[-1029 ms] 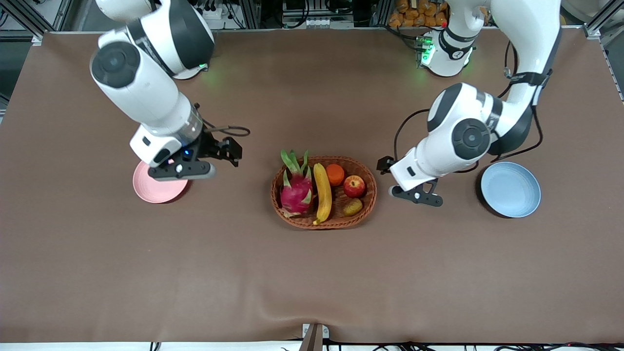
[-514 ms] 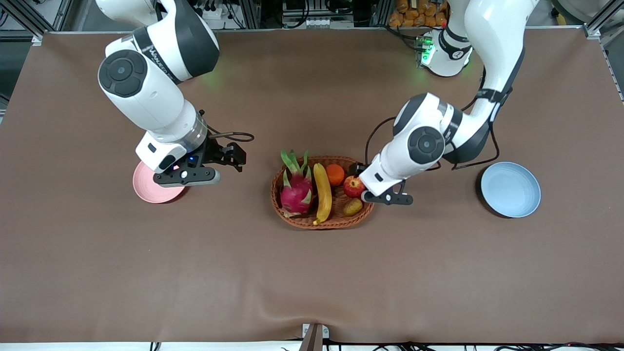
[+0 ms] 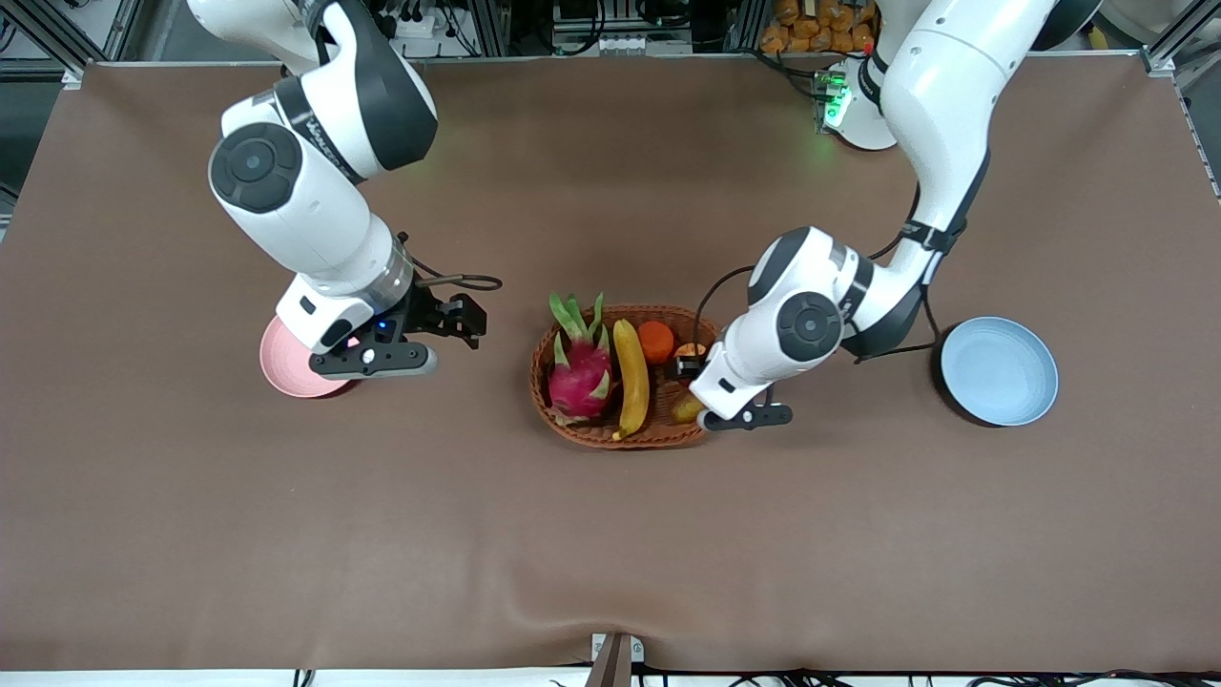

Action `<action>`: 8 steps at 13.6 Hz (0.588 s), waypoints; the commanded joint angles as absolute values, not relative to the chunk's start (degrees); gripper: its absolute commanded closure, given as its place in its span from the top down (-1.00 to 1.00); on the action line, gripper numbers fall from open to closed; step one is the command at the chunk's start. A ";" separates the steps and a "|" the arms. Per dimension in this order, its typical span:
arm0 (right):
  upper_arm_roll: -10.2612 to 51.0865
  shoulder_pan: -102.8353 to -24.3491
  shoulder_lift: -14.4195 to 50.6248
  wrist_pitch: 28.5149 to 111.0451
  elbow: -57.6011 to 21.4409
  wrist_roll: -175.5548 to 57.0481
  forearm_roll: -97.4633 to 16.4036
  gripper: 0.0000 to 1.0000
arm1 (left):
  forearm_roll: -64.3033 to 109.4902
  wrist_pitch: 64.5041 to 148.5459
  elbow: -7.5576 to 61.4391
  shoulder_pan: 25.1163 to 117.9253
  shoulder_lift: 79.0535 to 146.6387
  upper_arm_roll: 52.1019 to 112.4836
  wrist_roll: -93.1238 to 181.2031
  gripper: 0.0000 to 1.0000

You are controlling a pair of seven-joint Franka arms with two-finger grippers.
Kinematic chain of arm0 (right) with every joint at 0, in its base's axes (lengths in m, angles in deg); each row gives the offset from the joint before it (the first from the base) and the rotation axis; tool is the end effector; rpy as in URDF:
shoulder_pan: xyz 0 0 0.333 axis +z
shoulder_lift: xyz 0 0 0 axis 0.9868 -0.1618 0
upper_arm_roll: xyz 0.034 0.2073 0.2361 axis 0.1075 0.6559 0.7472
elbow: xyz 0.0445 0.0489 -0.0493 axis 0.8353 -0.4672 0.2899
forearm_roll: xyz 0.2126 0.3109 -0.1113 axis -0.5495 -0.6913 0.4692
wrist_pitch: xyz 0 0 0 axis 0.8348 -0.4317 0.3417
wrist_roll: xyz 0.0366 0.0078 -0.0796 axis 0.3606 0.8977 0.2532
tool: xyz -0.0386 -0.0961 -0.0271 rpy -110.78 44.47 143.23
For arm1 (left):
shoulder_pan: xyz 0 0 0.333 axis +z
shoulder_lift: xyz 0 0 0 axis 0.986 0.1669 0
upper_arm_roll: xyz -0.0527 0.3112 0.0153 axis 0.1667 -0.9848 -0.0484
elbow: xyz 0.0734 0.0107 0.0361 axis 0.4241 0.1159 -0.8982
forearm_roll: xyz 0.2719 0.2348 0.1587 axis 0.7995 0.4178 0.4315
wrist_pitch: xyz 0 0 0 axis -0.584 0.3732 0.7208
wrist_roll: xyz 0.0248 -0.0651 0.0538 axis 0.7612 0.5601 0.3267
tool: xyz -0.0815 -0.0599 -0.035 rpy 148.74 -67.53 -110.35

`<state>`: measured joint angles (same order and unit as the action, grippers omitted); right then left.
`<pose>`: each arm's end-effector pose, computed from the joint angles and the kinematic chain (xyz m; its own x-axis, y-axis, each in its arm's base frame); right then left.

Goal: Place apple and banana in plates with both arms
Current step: 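Move the left gripper toward the apple while the right gripper reaches the basket, then lower the left gripper onto the red apple while the right gripper approaches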

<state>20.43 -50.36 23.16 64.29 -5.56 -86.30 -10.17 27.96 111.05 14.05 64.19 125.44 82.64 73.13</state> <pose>0.5990 0.2957 0.4910 0.9984 0.0196 0.0529 0.0253 -0.9938 -0.1086 0.5983 -0.3741 0.2862 0.9798 0.0918 -0.1777 0.1239 -0.9761 0.1785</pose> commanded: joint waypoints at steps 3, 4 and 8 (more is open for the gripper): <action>19.89 -49.75 21.00 65.78 -4.05 -86.43 -10.98 1.00 | 29.12 111.00 11.69 61.86 128.01 81.46 74.59 1.00; 19.89 -49.67 20.65 66.48 -3.96 -86.43 -11.07 1.00 | 29.47 111.00 11.78 61.50 128.09 81.11 74.68 1.00; 19.89 -49.67 20.30 66.92 -4.05 -86.43 -11.15 1.00 | 31.66 111.00 12.04 60.53 128.88 80.67 75.47 1.00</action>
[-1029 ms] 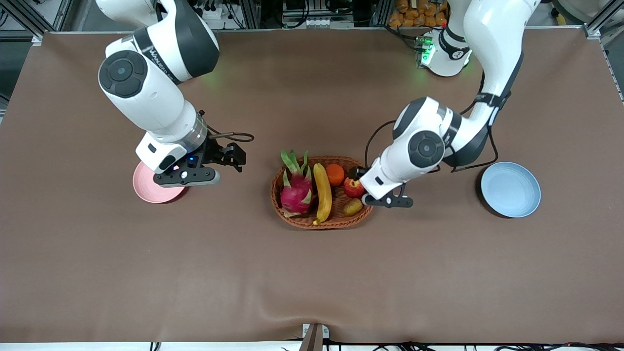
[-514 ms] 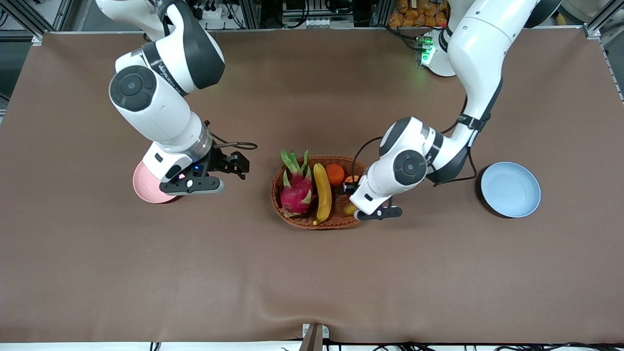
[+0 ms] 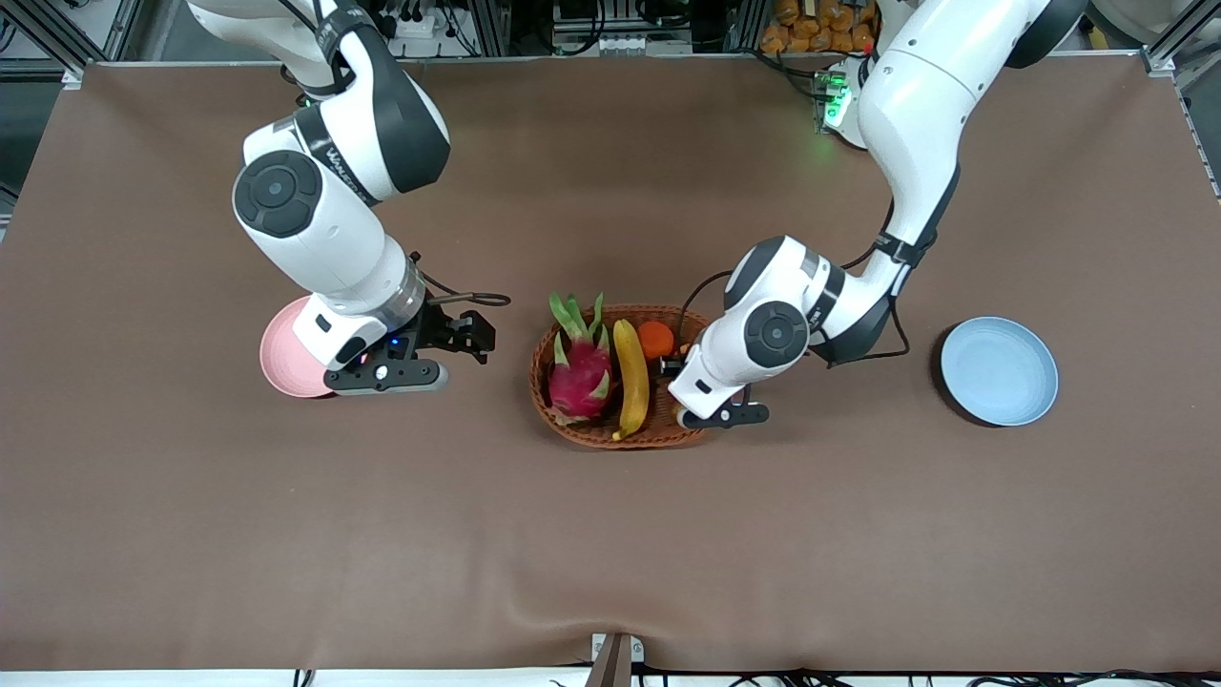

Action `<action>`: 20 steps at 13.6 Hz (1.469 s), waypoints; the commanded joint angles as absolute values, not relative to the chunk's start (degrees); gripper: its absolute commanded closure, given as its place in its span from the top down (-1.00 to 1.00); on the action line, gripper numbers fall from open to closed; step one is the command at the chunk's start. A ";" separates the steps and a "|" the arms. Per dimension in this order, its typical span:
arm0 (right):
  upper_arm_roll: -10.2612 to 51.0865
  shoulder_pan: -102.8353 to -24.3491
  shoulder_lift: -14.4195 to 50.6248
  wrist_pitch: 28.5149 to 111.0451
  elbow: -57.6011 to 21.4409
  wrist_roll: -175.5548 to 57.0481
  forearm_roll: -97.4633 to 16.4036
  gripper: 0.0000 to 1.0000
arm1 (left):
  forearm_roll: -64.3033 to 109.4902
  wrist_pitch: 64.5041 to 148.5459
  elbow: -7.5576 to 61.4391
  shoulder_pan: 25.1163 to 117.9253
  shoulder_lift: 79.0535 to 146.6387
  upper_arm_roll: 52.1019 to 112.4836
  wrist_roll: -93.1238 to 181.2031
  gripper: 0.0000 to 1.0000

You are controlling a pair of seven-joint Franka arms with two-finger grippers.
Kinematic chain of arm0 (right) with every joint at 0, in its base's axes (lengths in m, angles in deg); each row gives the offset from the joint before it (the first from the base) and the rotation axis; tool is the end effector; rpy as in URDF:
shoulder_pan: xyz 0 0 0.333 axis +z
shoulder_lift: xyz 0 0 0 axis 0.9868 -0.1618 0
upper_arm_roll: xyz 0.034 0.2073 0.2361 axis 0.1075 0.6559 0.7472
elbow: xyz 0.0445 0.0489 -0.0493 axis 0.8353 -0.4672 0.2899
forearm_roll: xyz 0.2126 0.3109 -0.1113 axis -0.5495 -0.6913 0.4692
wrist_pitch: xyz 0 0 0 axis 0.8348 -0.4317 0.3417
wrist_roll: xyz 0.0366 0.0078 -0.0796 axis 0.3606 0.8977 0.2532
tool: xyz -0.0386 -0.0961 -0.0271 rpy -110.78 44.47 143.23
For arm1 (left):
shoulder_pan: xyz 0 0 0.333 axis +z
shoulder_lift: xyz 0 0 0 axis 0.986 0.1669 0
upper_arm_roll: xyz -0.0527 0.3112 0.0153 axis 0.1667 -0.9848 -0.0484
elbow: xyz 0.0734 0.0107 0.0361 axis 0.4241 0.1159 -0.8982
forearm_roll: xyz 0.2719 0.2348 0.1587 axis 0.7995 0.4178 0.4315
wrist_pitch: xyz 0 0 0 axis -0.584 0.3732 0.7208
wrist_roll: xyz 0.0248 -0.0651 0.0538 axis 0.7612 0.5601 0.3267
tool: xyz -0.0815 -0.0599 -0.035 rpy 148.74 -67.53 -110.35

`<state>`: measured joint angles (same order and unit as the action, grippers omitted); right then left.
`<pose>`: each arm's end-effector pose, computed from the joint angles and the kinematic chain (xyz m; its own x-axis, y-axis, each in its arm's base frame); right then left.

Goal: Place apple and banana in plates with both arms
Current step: 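Lower the left gripper onto the red apple while the right gripper approaches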

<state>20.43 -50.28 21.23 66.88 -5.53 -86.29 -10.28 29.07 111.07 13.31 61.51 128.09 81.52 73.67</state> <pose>0.6072 0.3007 0.4731 0.9977 0.0169 0.0649 0.0240 -0.9935 -0.1111 0.5877 -0.3914 0.2579 0.9784 0.0680 -0.1953 0.0971 -0.9848 0.1438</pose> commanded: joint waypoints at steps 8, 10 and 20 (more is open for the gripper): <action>19.97 -49.14 18.80 69.20 -4.05 -86.35 -11.42 0.39 | 35.01 110.91 12.22 60.18 130.91 80.58 77.49 1.00; 20.06 -49.05 17.84 70.52 -4.05 -85.82 -13.16 -0.19 | 34.93 110.91 12.13 59.83 131.34 80.58 77.49 1.00; 20.24 -48.26 15.11 74.04 -4.05 -85.82 -15.99 0.84 | 35.10 106.54 11.61 60.00 129.68 80.58 77.23 -0.64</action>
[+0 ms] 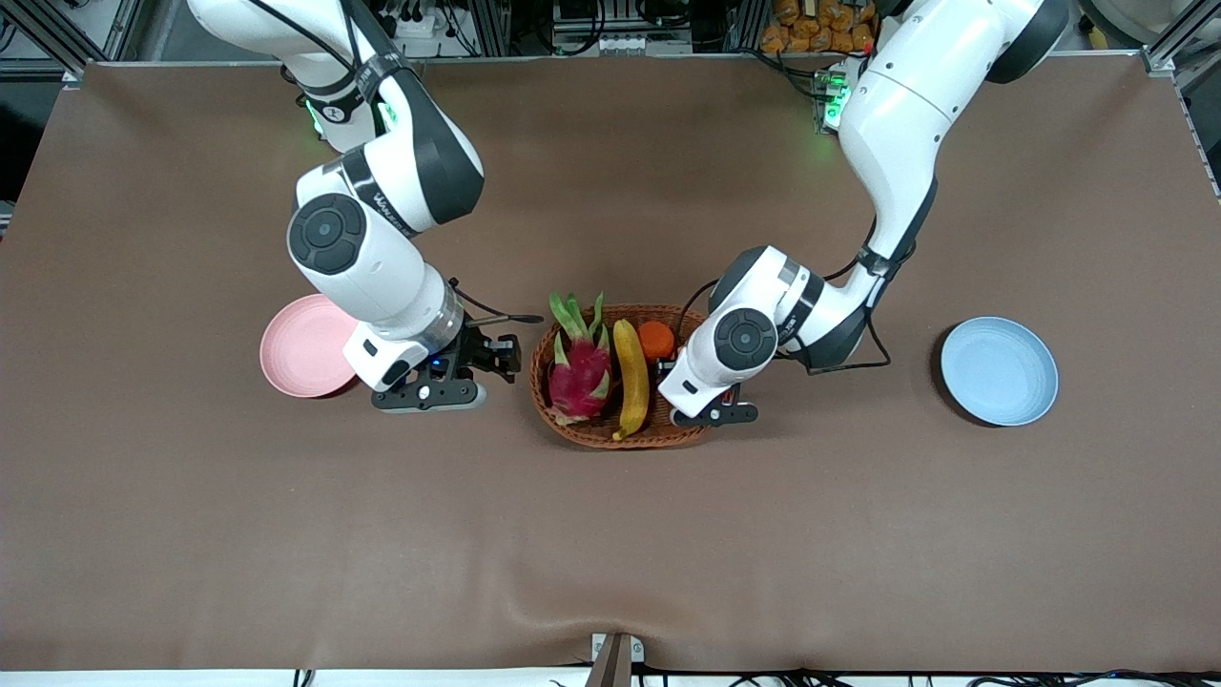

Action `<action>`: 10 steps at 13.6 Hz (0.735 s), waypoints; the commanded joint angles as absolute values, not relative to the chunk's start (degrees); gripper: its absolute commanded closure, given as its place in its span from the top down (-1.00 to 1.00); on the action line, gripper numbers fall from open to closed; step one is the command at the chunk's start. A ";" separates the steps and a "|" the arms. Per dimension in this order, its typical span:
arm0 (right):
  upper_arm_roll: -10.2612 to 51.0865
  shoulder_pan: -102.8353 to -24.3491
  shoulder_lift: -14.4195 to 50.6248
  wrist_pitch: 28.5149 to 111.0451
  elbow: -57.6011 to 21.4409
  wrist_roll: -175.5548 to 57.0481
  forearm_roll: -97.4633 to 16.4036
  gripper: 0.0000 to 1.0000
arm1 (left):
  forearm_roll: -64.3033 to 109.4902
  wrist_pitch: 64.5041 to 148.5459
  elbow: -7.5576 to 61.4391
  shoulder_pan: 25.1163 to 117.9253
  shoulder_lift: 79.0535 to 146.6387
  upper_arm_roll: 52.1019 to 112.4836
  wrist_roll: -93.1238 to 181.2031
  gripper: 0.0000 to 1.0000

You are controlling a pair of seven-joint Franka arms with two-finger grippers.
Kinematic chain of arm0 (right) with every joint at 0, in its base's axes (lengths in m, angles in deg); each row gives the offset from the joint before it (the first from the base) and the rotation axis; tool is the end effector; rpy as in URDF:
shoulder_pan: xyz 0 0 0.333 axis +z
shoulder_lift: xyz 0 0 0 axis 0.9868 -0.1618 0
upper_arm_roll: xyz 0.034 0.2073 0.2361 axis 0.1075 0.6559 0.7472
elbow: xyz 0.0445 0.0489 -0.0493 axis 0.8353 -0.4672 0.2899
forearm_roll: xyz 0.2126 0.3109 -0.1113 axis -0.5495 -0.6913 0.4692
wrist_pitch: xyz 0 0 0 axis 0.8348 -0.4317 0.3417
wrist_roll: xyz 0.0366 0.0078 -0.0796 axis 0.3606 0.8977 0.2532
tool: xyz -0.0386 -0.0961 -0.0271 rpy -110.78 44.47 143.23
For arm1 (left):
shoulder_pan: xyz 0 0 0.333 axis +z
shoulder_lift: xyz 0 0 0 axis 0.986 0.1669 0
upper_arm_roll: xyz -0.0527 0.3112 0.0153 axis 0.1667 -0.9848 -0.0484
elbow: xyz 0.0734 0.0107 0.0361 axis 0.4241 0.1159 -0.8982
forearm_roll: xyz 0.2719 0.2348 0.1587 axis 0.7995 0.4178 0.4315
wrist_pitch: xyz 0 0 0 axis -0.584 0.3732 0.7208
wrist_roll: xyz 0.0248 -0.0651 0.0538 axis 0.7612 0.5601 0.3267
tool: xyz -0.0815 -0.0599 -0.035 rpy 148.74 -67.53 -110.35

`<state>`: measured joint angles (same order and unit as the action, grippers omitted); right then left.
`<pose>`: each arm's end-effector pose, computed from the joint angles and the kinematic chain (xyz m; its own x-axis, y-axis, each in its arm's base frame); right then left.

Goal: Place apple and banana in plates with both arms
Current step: 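Lower the left gripper onto the red apple while the right gripper approaches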

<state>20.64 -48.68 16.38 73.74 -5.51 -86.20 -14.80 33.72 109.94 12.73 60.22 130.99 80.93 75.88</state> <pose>0.6151 0.3323 0.4274 0.9975 0.0060 0.0702 0.0187 -0.9831 -0.1820 0.5804 -0.3946 0.2242 0.9771 0.0590 -0.2043 0.0721 -0.9957 0.0576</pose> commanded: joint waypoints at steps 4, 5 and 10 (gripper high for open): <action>20.24 -48.00 14.67 74.39 -4.05 -85.82 -15.99 0.99 | 35.10 100.12 11.60 60.71 124.68 80.67 77.05 -0.65; 20.24 -47.73 14.59 75.09 -4.05 -85.91 -15.99 0.99 | 34.84 98.89 11.60 60.71 123.10 80.67 77.23 -0.66; 20.32 -44.84 11.78 80.70 -3.79 -88.09 -18.25 0.90 | 35.19 94.48 12.48 66.05 117.29 80.67 76.09 -0.63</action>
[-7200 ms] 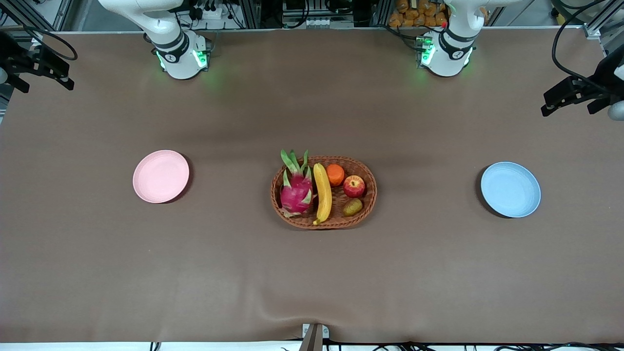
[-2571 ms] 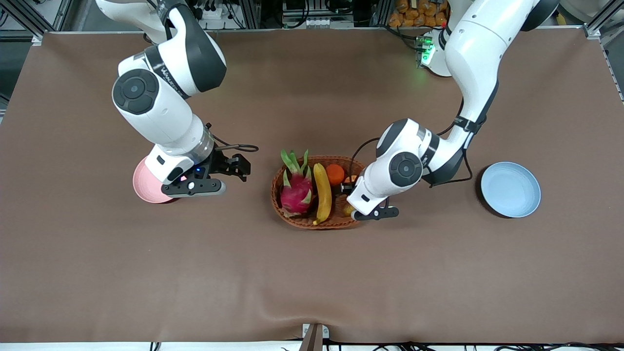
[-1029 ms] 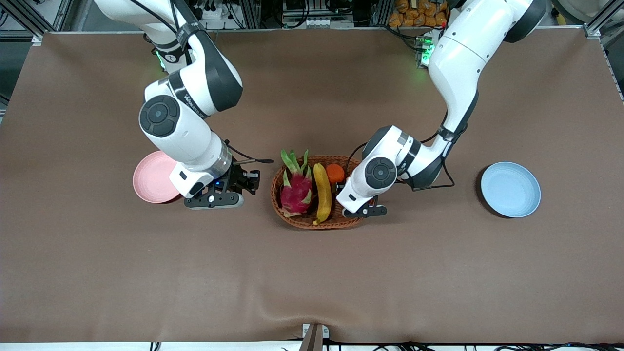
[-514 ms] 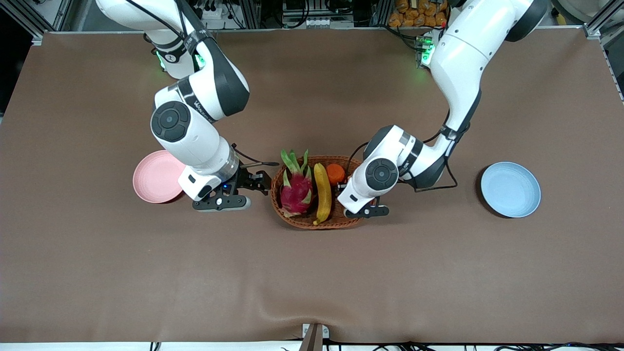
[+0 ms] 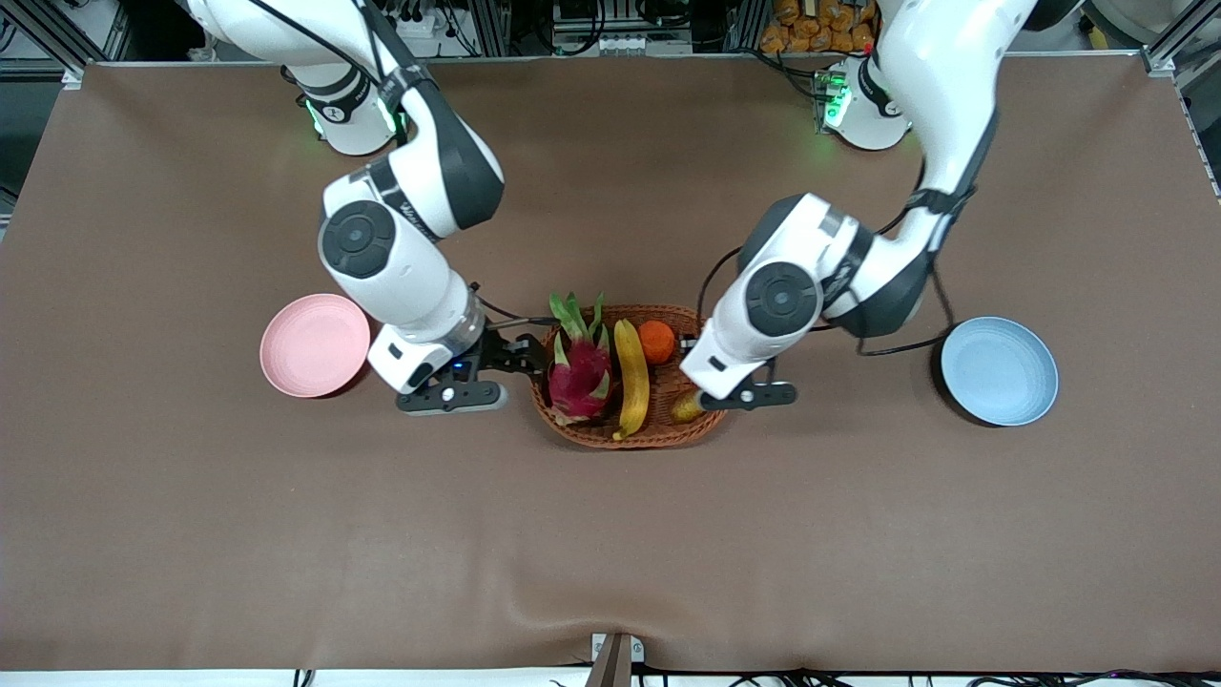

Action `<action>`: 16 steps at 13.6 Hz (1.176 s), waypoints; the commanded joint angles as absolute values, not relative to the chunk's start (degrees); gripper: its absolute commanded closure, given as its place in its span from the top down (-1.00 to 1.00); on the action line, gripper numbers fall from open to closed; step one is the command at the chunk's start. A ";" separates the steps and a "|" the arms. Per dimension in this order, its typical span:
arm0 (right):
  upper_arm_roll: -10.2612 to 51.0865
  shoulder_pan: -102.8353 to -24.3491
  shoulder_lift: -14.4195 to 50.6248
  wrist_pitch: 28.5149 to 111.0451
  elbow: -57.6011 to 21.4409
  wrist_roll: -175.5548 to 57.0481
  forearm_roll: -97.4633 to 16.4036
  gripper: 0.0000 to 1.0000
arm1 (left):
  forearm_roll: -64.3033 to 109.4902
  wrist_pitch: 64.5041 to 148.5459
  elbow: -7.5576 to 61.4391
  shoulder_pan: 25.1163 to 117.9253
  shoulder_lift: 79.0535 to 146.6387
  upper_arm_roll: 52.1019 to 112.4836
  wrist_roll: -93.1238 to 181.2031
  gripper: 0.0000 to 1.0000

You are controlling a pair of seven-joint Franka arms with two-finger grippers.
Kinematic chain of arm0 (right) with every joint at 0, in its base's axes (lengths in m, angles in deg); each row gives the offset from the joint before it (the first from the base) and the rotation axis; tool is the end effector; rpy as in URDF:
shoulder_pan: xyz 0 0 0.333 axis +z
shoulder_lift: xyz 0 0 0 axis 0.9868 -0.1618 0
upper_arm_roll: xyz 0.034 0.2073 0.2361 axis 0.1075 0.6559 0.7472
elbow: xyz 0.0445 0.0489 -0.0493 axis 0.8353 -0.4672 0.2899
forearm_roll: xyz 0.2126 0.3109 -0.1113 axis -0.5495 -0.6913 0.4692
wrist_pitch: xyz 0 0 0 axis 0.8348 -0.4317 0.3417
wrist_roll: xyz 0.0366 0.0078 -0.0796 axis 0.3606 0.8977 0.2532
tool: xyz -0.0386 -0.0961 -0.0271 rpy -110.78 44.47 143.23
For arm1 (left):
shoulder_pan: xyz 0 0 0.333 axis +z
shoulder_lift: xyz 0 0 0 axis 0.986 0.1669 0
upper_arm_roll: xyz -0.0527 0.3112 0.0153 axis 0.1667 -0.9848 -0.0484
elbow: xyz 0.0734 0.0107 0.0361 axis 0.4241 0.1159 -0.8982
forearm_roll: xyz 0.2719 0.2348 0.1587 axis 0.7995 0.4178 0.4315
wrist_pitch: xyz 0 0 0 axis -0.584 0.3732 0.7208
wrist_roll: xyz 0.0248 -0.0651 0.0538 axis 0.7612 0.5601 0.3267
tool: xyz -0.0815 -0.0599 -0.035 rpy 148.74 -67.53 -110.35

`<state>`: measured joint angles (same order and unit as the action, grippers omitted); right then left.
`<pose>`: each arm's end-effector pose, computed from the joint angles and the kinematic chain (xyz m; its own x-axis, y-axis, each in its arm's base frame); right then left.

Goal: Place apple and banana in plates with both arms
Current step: 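Lower the left gripper onto the red apple while the right gripper approaches, then lift the apple with the left gripper while the right gripper nears the banana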

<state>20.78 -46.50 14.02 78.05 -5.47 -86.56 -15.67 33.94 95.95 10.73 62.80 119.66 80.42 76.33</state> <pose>0.6108 0.3613 0.4065 0.9951 0.0214 0.0962 0.0406 -0.9784 -0.2028 0.5915 -0.3550 0.3551 0.9782 0.0988 -0.1825 0.1004 -0.9949 -0.0001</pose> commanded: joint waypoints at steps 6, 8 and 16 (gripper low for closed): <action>20.24 -40.00 4.04 85.47 6.22 -97.15 -20.03 0.79 | 35.19 94.48 17.92 75.81 111.58 80.84 62.32 -0.61; 20.24 -38.42 4.04 84.94 6.15 -97.33 -20.12 0.71 | 35.19 94.83 21.17 80.63 109.65 80.93 55.30 -0.61; 20.24 -34.82 3.95 73.44 3.96 -97.42 -20.29 0.58 | 35.19 97.63 33.55 97.08 102.89 81.11 36.38 -0.61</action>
<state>20.82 -35.67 4.53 76.33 3.63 -96.83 -19.03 34.49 95.16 26.69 94.89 108.26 80.33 38.66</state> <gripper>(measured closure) 0.207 0.286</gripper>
